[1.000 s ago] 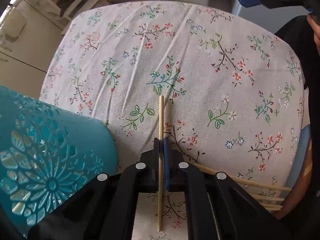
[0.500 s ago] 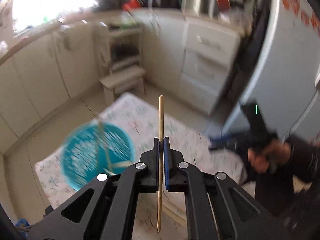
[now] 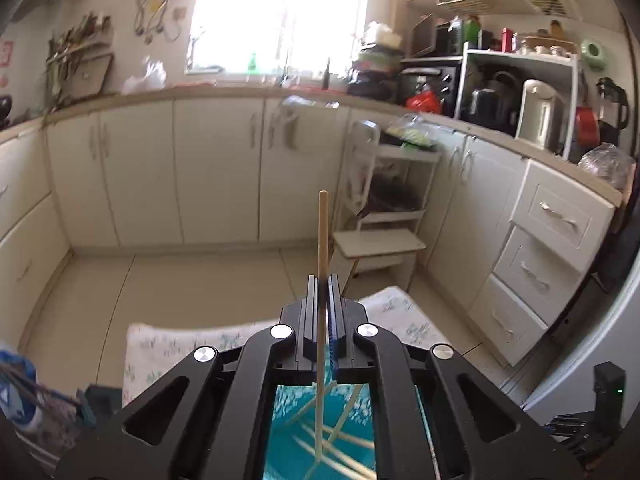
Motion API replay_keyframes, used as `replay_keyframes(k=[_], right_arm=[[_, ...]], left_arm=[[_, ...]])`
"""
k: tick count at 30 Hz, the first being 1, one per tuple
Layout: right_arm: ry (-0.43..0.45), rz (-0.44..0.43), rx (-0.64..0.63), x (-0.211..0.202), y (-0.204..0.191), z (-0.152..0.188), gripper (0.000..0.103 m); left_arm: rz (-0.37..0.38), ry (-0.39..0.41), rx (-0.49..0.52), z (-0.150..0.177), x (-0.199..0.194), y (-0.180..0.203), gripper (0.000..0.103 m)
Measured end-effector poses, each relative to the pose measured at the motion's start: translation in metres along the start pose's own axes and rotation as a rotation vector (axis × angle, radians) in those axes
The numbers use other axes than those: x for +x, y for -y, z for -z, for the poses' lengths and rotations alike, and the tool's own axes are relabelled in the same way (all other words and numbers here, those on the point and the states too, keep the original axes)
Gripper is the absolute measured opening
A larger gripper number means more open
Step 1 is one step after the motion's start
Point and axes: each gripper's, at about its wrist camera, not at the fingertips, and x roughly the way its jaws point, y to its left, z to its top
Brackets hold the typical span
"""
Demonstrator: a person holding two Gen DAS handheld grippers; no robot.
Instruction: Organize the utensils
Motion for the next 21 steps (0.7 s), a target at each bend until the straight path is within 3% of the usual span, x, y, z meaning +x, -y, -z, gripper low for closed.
replay_keyframes(k=[3,5,7,8,11,13,21], right_arm=[[-0.017,0.026,-0.128,0.008,-0.026,0.009,0.060],[-0.038,0.033,-0.221,0.016,-0.046,0.020,0.052],[-0.069,0.028,-0.298,0.028,-0.068,0.035,0.043],[-0.081,0.021,-0.315,0.032,-0.076,0.042,0.041],[-0.084,-0.007,-0.325,0.045,-0.102,0.062,0.041],[-0.063,0.001,-0.305,0.052,-0.114,0.071,0.041],[-0.066,0.137,-0.294,0.076,-0.132,0.087,0.039]], left_arm=[[-0.025,-0.017,-0.024,0.021,-0.007,-0.003,0.006],[-0.028,-0.013,-0.043,0.031,-0.017,-0.008,0.018],[-0.063,0.020,-0.054,0.046,-0.039,-0.012,0.054],[-0.079,0.051,-0.066,0.053,-0.054,-0.014,0.058],[-0.097,0.066,-0.082,0.079,-0.083,-0.024,0.064],[-0.120,0.070,-0.095,0.093,-0.096,-0.030,0.075],[-0.134,-0.042,-0.240,0.145,-0.105,-0.068,0.079]])
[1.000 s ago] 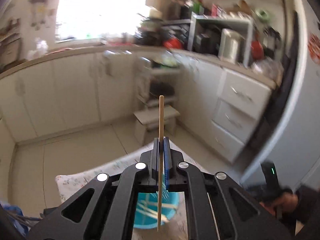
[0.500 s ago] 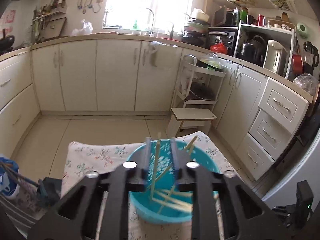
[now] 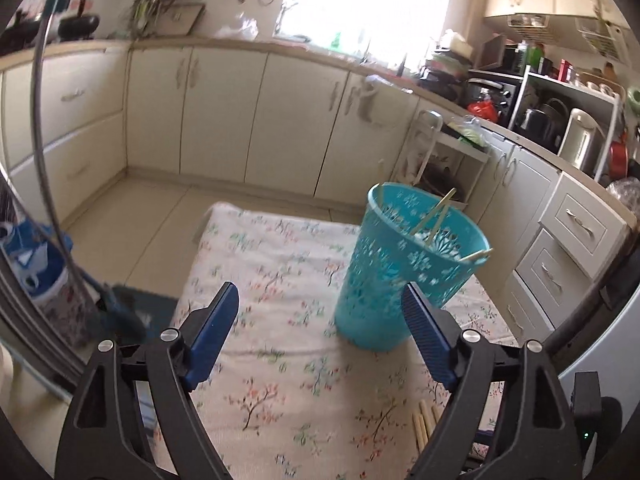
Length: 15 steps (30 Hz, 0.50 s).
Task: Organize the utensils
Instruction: 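Bring the left tool back down to the chopstick bundle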
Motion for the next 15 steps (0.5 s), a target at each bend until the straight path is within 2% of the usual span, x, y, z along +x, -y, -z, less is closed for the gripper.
replay_keyframes(k=[3,5,7,8,9,11,15], right_arm=[[-0.010,0.015,0.011,0.003,0.000,-0.004,0.039],[-0.014,0.050,-0.027,0.004,-0.004,-0.005,0.035],[-0.015,0.099,-0.090,0.003,-0.006,-0.002,0.020],[-0.016,0.097,-0.098,0.001,-0.005,-0.002,0.017],[-0.020,0.089,-0.094,0.000,0.000,-0.001,0.010],[-0.019,0.077,-0.077,-0.002,0.008,0.000,0.009],[0.000,0.055,-0.057,-0.003,0.014,0.001,0.008]], left_arm=[[0.024,-0.078,0.023,0.009,0.008,0.001,0.080],[0.061,-0.199,0.086,0.026,0.018,0.014,0.080],[0.097,-0.305,0.154,0.048,0.026,0.031,0.079],[0.113,-0.344,0.192,0.060,0.028,0.040,0.079],[0.123,-0.372,0.249,0.073,0.028,0.054,0.079],[0.116,-0.385,0.312,0.087,0.027,0.069,0.079],[0.097,-0.454,0.321,0.107,0.040,0.079,0.077]])
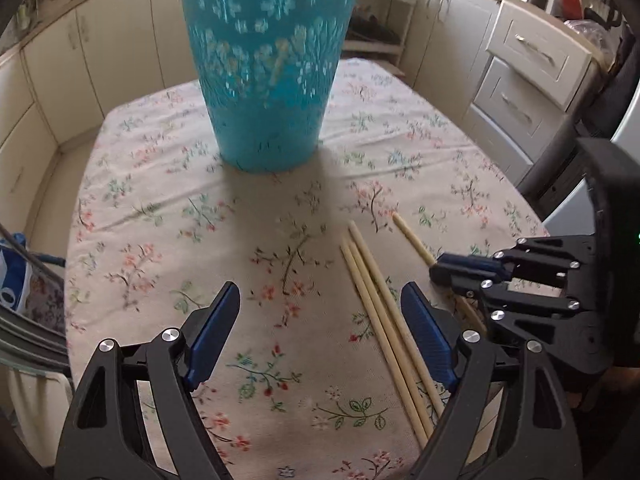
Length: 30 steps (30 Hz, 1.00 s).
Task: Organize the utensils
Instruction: 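Bring the left tool back down to the chopstick bundle, then position the left tool over one chopstick while the right tool straddles another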
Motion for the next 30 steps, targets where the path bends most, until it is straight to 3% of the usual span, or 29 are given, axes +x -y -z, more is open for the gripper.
replay_keyframes(k=[14,22,27,30], right_arm=[[0.011,-0.049,0.027,-0.004,0.006,0.002,0.010],[0.016,-0.026,0.014,-0.005,0.004,0.003,0.027],[0.029,-0.010,0.030,-0.003,0.007,0.002,0.028],[0.036,0.003,0.034,-0.002,0.008,0.000,0.028]], left_arm=[[-0.103,-0.091,-0.049,0.007,0.020,0.010,0.074],[-0.169,-0.112,-0.038,0.006,0.024,0.018,0.066],[-0.203,-0.102,-0.006,0.005,0.024,0.028,0.060],[-0.196,-0.094,0.010,0.004,0.024,0.033,0.051]])
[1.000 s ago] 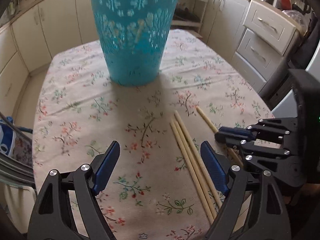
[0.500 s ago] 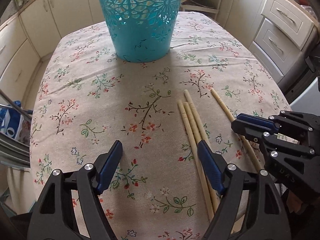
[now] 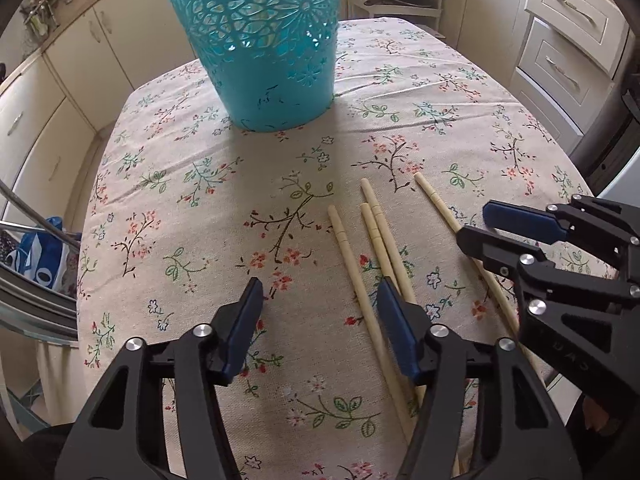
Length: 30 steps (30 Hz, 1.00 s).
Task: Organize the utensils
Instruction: 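Position the left tool over one chopstick while the right tool straddles another, then close the left tool on a chopstick and lift while the right tool closes on another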
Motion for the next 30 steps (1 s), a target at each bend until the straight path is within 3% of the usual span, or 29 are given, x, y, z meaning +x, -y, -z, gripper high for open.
replay_keyframes(k=[3,7,14,21,26,30], right_arm=[[-0.006,0.021,-0.029,0.000,-0.002,0.000,0.015],[-0.021,0.019,-0.030,0.001,0.000,-0.002,0.014],[-0.041,0.037,-0.061,0.011,-0.003,-0.014,0.016],[-0.020,0.058,-0.067,0.012,-0.003,-0.012,0.010],[-0.015,0.028,-0.020,0.011,0.005,-0.013,0.008],[-0.012,0.011,0.002,0.011,0.009,-0.012,0.008]], left_arm=[[0.018,0.009,0.016,-0.001,-0.001,0.005,0.036],[0.025,0.020,0.068,-0.004,0.000,0.016,0.021],[0.045,0.037,0.092,-0.006,0.001,0.018,0.020],[0.066,0.049,0.122,-0.006,0.001,0.024,0.006],[0.137,0.025,0.083,-0.008,0.000,0.014,0.004],[0.135,0.034,0.060,-0.008,-0.011,0.001,0.004]])
